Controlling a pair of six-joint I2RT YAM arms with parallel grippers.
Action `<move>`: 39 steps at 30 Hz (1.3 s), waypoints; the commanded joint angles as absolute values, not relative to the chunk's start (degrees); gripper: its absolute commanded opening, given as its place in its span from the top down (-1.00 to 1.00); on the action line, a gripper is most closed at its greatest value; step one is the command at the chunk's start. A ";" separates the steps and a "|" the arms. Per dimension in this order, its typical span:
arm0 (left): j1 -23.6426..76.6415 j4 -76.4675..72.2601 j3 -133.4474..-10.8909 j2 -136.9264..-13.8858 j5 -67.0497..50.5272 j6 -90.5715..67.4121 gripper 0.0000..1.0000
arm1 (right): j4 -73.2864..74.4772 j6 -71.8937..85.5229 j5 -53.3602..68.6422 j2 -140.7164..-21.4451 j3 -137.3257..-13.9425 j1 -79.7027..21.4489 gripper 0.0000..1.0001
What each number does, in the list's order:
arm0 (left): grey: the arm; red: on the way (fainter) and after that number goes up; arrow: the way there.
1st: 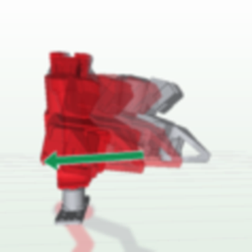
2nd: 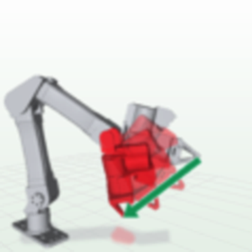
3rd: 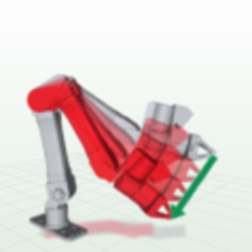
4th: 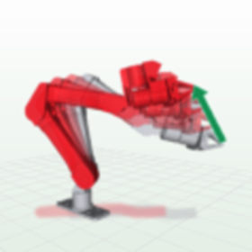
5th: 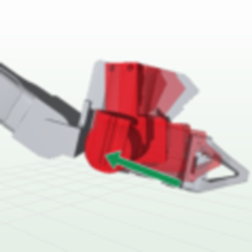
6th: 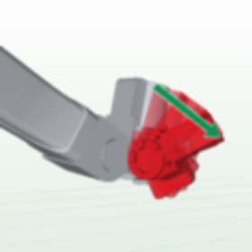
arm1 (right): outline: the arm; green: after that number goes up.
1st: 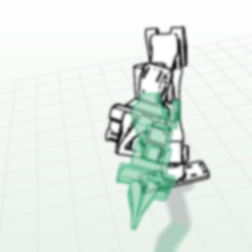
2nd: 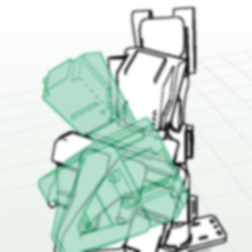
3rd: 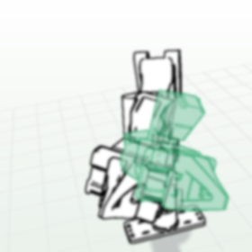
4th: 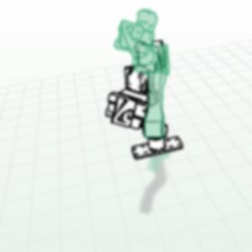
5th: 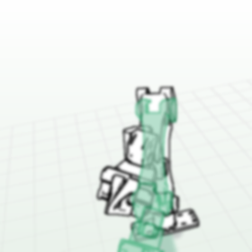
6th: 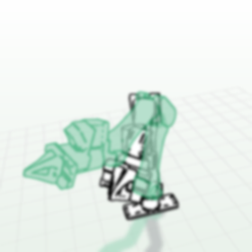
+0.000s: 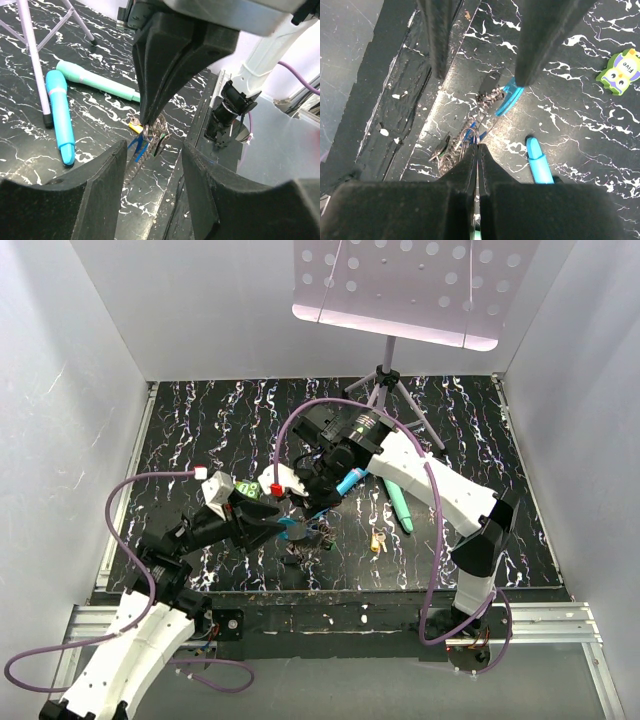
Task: Put the keys on the keyring
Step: Adjust the keyring.
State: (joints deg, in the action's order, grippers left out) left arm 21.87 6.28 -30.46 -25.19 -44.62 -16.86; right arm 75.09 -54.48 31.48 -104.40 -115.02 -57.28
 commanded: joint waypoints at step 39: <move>27.16 -9.41 -27.07 -38.58 -46.05 -21.27 0.50 | 75.06 -52.91 40.78 -103.89 -118.92 -56.34 0.97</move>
State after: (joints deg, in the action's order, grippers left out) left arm 26.61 -9.87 -26.06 -37.78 -46.11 -22.35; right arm 75.05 -53.89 36.91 -104.40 -116.16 -56.69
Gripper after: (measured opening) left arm 0.273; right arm 0.022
